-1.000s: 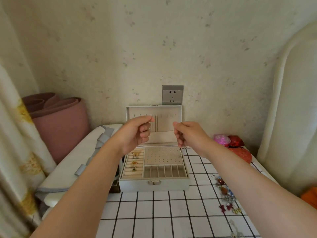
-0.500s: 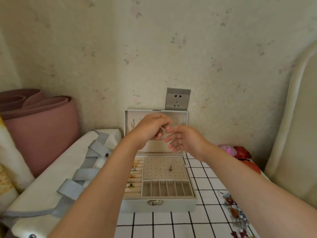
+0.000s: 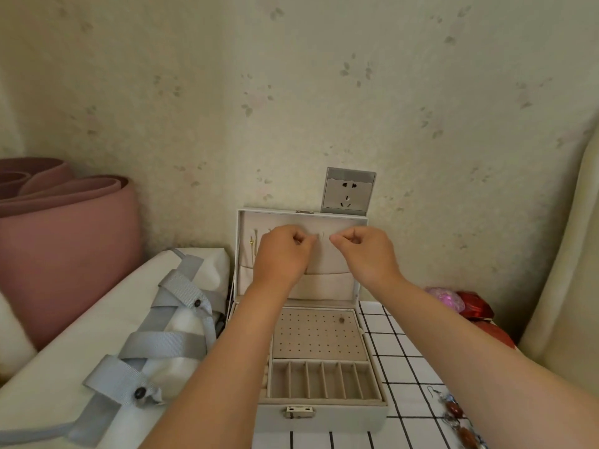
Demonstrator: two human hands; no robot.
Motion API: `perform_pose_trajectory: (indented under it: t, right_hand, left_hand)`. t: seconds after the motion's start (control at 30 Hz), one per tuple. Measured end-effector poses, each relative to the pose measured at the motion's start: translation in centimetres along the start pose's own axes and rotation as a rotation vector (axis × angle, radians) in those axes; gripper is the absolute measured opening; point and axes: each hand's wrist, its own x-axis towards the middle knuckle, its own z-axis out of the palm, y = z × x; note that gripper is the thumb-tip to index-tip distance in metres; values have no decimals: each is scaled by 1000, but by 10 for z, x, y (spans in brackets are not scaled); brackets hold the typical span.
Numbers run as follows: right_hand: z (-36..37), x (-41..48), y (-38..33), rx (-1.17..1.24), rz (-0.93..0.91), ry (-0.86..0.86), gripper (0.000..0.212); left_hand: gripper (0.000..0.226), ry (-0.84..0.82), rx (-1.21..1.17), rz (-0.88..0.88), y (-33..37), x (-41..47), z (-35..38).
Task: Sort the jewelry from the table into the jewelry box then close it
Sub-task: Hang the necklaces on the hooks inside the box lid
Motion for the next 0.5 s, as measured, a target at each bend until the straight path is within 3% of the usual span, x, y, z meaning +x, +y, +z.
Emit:
perform_pose_trajectory:
  t: [0.23, 0.5]
  right_hand:
    - [19, 9, 1, -40, 14, 240, 11]
    - [31, 4, 9, -167, 20, 217, 13]
  left_hand:
    - [47, 106, 42, -56, 4, 4, 12]
    - [47, 54, 38, -195, -6, 8, 13]
